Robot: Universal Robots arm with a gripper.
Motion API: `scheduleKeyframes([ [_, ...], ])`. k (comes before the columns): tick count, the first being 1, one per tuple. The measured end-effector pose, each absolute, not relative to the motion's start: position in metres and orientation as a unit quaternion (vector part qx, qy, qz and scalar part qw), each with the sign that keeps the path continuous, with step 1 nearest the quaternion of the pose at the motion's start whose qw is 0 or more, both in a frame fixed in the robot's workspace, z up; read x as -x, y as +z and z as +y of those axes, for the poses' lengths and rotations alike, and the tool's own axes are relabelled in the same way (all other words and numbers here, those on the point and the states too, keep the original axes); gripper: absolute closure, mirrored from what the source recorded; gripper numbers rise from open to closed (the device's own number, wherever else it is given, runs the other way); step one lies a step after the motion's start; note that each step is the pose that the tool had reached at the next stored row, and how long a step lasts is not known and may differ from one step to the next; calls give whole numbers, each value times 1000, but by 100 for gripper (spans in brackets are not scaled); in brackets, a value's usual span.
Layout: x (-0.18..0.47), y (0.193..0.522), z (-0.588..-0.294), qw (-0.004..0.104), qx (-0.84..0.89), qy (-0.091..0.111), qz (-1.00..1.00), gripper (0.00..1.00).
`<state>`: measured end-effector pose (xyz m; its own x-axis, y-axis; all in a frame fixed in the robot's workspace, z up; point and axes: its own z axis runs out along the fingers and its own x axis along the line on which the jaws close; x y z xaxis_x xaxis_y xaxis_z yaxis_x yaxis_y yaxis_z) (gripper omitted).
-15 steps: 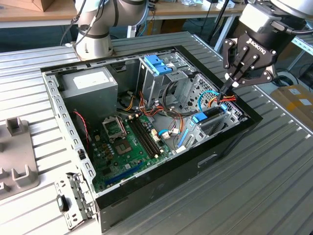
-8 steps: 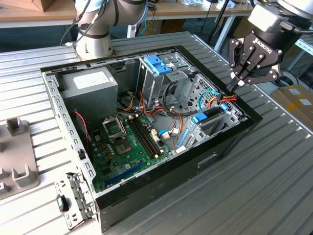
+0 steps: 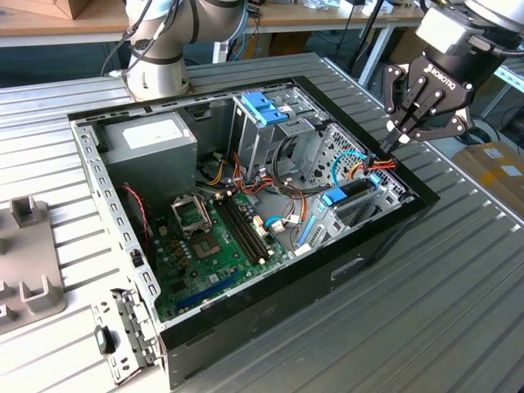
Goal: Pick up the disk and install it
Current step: 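Insert the disk into the insertion slot, then insert the first disk wire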
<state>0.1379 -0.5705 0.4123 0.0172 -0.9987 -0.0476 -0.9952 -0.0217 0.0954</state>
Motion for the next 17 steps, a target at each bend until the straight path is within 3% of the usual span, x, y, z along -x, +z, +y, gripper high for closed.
scheduleKeyframes([
  [17, -159, 407, -570, 20, -724, -51, -687, 90],
])
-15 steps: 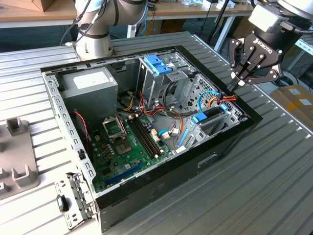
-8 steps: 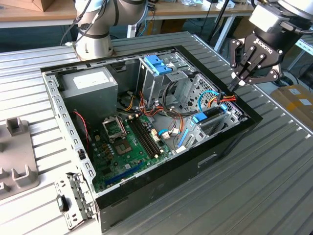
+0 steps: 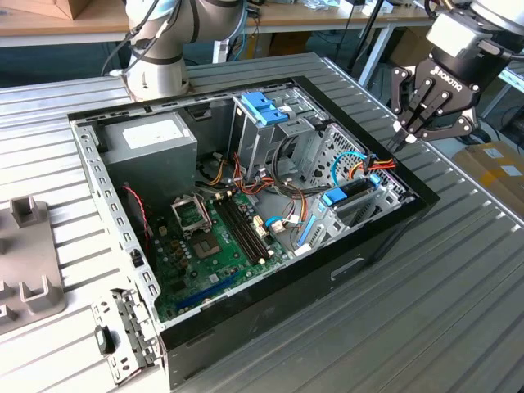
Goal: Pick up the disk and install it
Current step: 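Insert the first disk wire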
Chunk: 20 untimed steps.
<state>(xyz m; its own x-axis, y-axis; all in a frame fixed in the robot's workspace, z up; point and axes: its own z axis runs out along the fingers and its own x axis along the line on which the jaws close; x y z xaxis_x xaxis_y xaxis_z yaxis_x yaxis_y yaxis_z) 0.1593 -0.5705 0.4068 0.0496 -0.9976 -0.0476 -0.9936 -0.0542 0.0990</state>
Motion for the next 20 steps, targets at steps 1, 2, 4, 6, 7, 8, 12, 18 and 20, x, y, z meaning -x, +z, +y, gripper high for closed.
scheduleKeyframes([
  [1, -161, 406, -570, 20, -725, -52, -687, 90],
  [2, -163, 405, -570, 20, -725, -52, -686, 90],
  [4, -167, 403, -571, 21, -726, -52, -686, 90],
  [6, -170, 401, -571, 21, -726, -53, -685, 90],
  [7, -171, 400, -571, 21, -727, -53, -685, 90],
  [8, -173, 399, -572, 21, -727, -53, -684, 90],
  [12, -176, 396, -573, 22, -728, -53, -683, 90],
  [18, -184, 391, -573, 22, -731, -53, -680, 90],
  [20, -186, 390, -573, 22, -731, -53, -680, 90],
])
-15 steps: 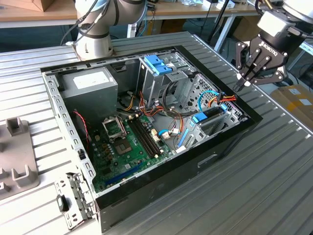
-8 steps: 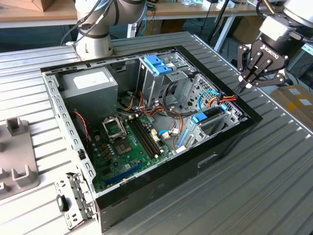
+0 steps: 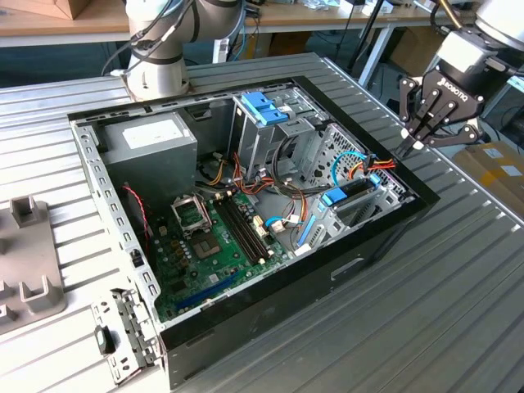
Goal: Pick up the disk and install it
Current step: 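Insert the first disk wire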
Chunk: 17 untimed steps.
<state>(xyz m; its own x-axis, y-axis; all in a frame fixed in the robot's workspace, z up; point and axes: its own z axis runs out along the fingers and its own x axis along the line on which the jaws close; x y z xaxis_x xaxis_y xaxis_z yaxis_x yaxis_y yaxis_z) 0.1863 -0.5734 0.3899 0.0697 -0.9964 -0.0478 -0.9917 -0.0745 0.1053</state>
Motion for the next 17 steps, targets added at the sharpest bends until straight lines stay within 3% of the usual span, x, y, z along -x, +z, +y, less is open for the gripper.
scheduleKeyframes([
  [9, -191, 387, -574, 21, -731, -52, -680, 90],
  [13, -191, 386, -574, 4, -732, -34, -680, 90],
  [17, -191, 386, -574, 3, -732, -33, -680, 90],
])
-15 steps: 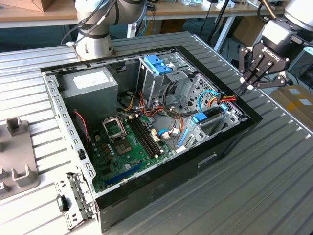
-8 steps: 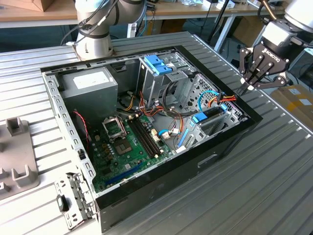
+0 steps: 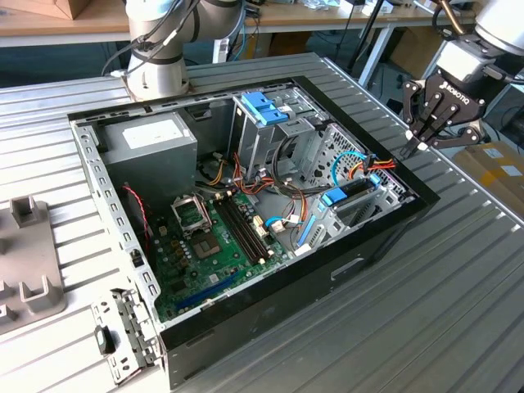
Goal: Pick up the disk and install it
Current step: 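Insert the first disk wire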
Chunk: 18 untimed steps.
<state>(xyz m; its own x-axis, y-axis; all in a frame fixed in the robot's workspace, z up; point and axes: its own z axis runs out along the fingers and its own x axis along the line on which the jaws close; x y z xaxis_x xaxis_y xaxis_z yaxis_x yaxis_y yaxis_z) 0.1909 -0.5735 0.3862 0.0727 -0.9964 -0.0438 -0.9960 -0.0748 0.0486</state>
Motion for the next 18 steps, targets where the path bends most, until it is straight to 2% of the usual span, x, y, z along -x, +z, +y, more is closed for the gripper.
scheduleKeyframes([
  [2, -191, 386, -574, 3, -732, -32, -680, 89],
  [3, -191, 386, -574, 2, -732, -32, -680, 83],
  [4, -191, 386, -574, 2, -732, -32, -680, 71],
  [5, -191, 386, -574, 2, -732, -31, -680, 71],
  [7, -191, 386, -574, 1, -732, -31, -680, 58],
  [8, -191, 386, -574, 1, -732, -31, -680, 58],
  [9, -191, 386, -574, 1, -732, -31, -680, 52],
  [18, -190, 381, -576, 1, -735, -30, -677, 52],
])
